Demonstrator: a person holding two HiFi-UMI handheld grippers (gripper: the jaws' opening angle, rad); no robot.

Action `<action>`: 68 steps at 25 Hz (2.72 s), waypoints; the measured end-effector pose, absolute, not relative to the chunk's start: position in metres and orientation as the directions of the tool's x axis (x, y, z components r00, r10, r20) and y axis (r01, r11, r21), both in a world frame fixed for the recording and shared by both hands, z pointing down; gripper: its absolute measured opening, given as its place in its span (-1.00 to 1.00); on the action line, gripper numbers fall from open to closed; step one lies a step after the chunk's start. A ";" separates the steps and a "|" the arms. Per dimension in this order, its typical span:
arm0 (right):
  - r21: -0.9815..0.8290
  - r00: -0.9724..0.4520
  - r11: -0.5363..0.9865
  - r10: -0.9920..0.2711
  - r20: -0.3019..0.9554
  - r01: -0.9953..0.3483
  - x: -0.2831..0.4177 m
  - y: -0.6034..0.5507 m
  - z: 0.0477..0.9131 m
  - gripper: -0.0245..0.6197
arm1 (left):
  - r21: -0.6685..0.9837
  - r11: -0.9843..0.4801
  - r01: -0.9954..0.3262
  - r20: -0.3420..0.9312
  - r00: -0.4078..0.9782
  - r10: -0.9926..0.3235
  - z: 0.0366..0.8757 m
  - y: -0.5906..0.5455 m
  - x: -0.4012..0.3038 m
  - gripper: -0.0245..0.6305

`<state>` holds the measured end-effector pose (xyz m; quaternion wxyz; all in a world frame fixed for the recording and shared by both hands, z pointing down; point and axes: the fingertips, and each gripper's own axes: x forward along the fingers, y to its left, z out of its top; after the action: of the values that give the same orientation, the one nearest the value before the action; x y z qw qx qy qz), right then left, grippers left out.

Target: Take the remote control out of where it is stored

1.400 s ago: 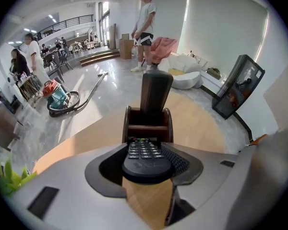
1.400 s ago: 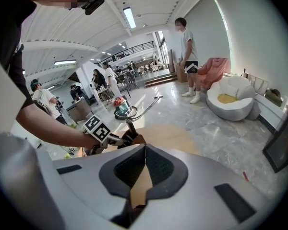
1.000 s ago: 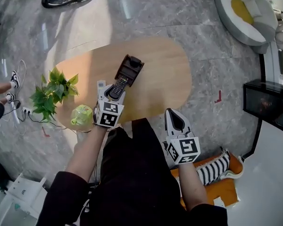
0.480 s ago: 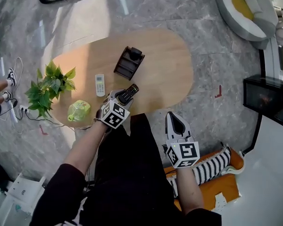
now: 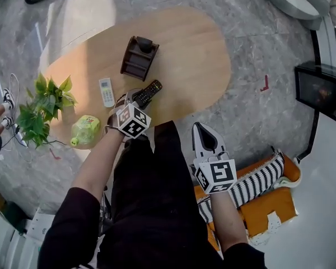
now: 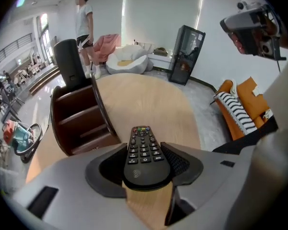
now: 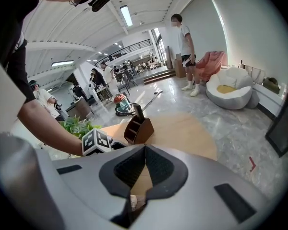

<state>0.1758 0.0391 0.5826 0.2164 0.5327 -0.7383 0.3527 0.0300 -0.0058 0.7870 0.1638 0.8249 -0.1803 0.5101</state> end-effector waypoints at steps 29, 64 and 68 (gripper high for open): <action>-0.262 -0.312 0.175 -0.628 0.713 -0.949 0.149 0.065 0.587 -0.90 | 0.057 -0.865 -0.498 0.917 0.368 -0.151 0.800 -0.019 0.002 -0.25; -0.204 -0.382 0.323 -0.796 0.470 -0.924 0.061 0.008 0.402 -0.90 | 0.226 -0.637 -0.737 0.349 0.672 -0.653 0.400 -0.022 -0.087 -0.90; -0.198 -0.369 0.312 -0.794 0.483 -0.929 0.071 0.007 0.405 -0.90 | 0.231 -0.628 -0.743 0.339 0.667 -0.663 0.398 -0.026 -0.083 -0.90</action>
<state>0.0707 0.0066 0.4054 0.1497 0.5412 -0.7960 0.2258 -0.0833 -0.0264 0.3981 0.1779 0.8954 -0.3926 0.1113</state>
